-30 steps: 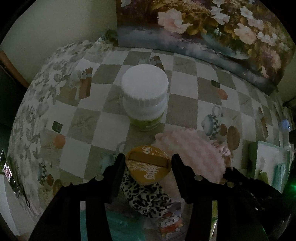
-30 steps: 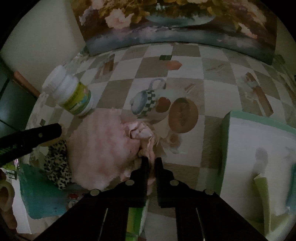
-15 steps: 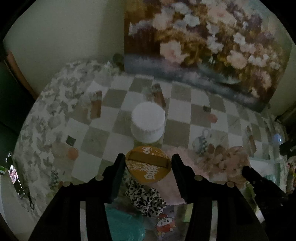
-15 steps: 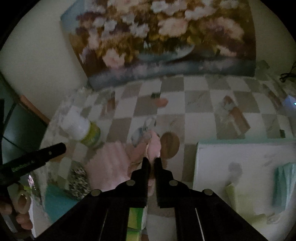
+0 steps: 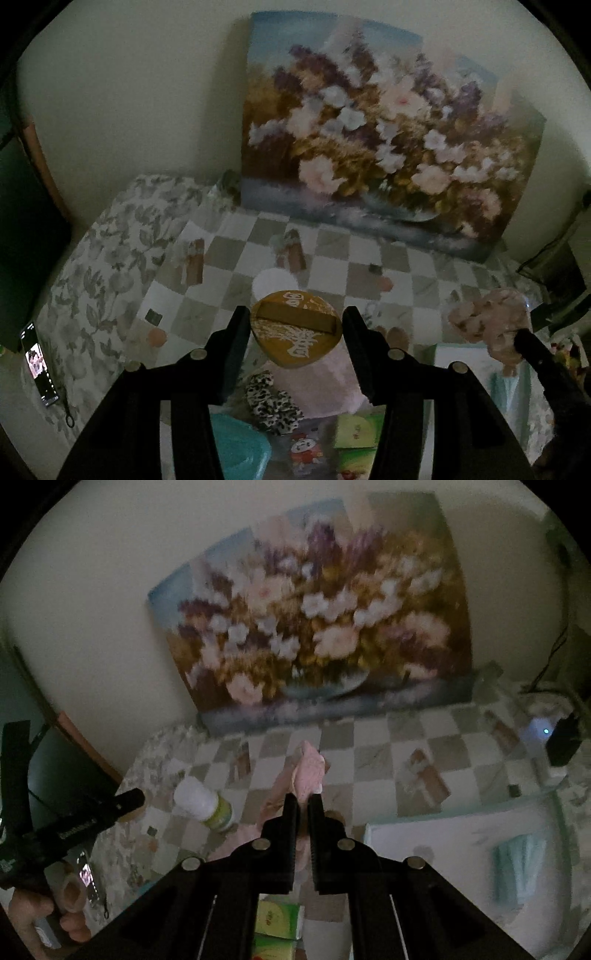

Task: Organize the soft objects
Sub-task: 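Lift the orange lid with the left tool while the right tool lifts the pink towel, then place the orange lid in the tray with the left tool while the right tool drops the pink towel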

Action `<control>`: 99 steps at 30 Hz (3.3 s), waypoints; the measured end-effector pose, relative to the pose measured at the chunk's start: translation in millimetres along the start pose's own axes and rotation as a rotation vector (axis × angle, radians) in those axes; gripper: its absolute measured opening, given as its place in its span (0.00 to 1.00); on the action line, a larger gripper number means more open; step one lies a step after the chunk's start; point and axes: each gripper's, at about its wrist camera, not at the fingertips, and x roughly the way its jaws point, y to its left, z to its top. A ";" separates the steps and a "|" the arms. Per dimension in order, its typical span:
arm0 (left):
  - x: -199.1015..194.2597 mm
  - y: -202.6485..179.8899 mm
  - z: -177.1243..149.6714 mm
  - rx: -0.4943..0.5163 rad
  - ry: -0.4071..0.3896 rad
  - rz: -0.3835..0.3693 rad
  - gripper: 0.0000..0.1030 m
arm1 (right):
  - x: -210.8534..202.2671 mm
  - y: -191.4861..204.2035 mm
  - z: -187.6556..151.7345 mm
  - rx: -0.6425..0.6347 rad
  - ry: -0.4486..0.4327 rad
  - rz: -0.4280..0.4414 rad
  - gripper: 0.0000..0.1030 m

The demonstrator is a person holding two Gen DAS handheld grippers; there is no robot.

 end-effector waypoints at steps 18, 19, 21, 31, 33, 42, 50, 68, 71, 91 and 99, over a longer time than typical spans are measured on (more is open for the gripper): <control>-25.1 -85.7 -18.8 0.136 -0.033 -0.082 0.51 | -73.4 -75.7 9.5 0.126 -0.123 -0.184 0.06; -25.6 -92.4 -21.1 0.146 -0.031 -0.092 0.51 | -78.6 -83.9 9.3 0.141 -0.131 -0.202 0.06; -26.5 -105.5 -26.0 0.160 -0.025 -0.115 0.51 | -86.1 -95.3 8.7 0.163 -0.142 -0.228 0.06; -8.5 -169.6 -58.0 0.247 0.054 -0.199 0.51 | -118.2 -144.6 -1.7 0.251 -0.174 -0.307 0.06; -4.5 -178.3 -63.4 0.267 0.067 -0.202 0.51 | -118.8 -152.0 -3.4 0.272 -0.170 -0.309 0.06; 20.8 -198.8 -83.3 0.305 0.141 -0.238 0.52 | -94.0 -163.4 -11.5 0.278 -0.076 -0.324 0.06; 56.7 -203.5 -100.2 0.304 0.225 -0.244 0.52 | -48.2 -165.7 -23.3 0.264 0.051 -0.302 0.07; 104.5 -231.6 -136.7 0.409 0.322 -0.201 0.52 | 62.0 -195.7 -88.3 0.287 0.434 -0.330 0.09; 112.5 -230.5 -140.2 0.397 0.349 -0.201 0.52 | 62.1 -197.5 -89.5 0.303 0.445 -0.329 0.09; 100.4 -228.2 -128.6 0.346 0.381 -0.257 0.81 | 40.2 -177.5 -55.7 0.244 0.382 -0.362 0.39; 78.0 -196.2 -100.7 0.227 0.293 -0.192 0.88 | -2.0 -169.6 -36.2 0.232 0.284 -0.389 0.51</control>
